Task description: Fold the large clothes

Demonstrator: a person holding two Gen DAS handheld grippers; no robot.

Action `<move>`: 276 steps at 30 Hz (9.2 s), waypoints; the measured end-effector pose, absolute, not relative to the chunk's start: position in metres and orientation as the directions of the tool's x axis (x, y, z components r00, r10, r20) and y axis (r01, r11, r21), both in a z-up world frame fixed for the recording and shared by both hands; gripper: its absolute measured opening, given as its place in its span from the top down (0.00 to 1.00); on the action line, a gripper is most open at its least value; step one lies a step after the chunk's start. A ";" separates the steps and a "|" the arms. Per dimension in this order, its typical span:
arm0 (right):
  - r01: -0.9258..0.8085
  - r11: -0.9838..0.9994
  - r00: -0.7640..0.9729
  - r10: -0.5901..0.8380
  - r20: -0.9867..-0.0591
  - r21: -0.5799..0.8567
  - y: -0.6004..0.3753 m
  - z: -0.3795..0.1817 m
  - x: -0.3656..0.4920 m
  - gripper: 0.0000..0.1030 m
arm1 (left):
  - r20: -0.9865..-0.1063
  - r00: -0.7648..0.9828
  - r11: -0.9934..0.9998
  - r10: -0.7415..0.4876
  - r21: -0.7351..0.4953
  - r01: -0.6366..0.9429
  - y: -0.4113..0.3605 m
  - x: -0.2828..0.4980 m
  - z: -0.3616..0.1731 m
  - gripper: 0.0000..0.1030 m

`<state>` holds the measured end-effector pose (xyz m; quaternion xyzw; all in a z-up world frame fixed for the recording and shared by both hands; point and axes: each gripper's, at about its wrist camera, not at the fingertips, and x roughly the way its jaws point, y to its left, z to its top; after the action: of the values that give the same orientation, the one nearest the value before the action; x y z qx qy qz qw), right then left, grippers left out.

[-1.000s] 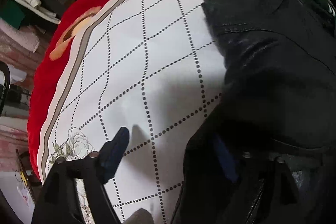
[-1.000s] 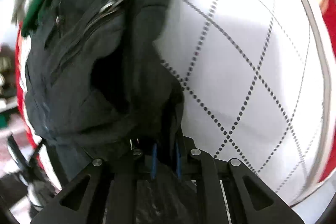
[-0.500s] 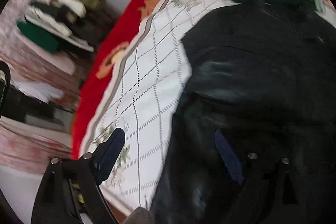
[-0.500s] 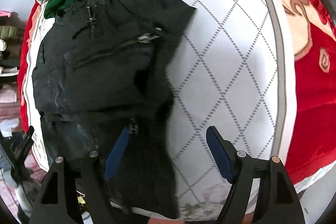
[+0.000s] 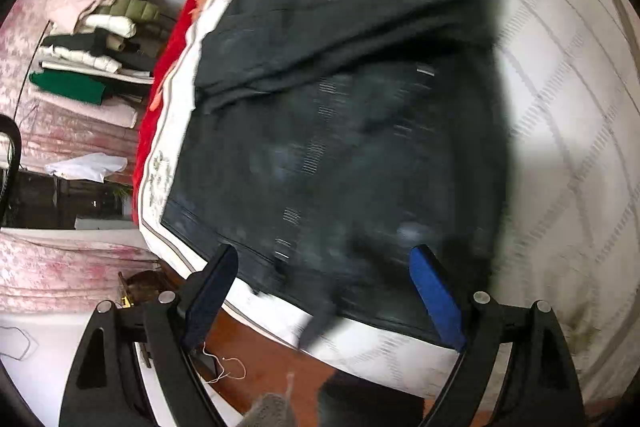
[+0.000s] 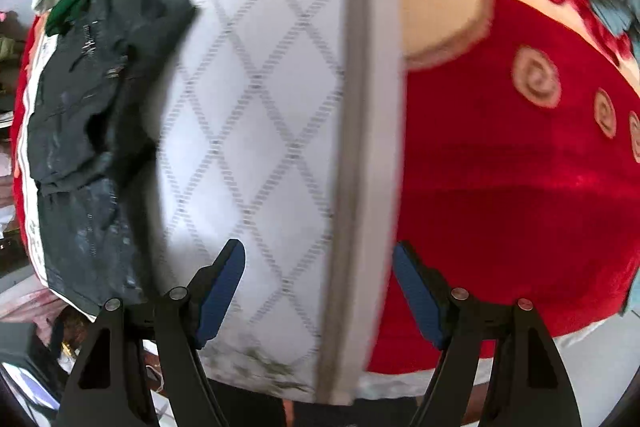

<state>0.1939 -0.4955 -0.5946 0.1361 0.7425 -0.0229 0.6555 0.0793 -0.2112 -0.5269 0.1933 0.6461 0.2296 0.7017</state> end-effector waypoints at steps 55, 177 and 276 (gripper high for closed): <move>-0.207 0.907 -0.023 0.370 -0.929 0.367 -0.057 -0.485 0.365 0.82 | -0.979 0.202 0.858 -0.039 -0.136 -0.495 0.137 0.093 -0.472 0.81; 0.480 0.318 0.496 0.671 -0.552 0.818 -0.513 -0.587 0.148 0.87 | -0.988 0.133 0.940 -0.079 -0.119 -0.320 0.059 0.221 -0.586 0.00; -0.121 0.900 -0.185 0.394 -0.900 0.418 -0.161 -0.528 0.279 0.64 | -0.958 0.156 0.827 0.241 0.119 -0.549 0.222 0.209 -0.590 0.00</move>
<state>0.2794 -0.1608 -0.5280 0.0919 0.7422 0.2037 0.6318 0.2094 0.2225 -0.5896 -0.1297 0.5935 0.2638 0.7493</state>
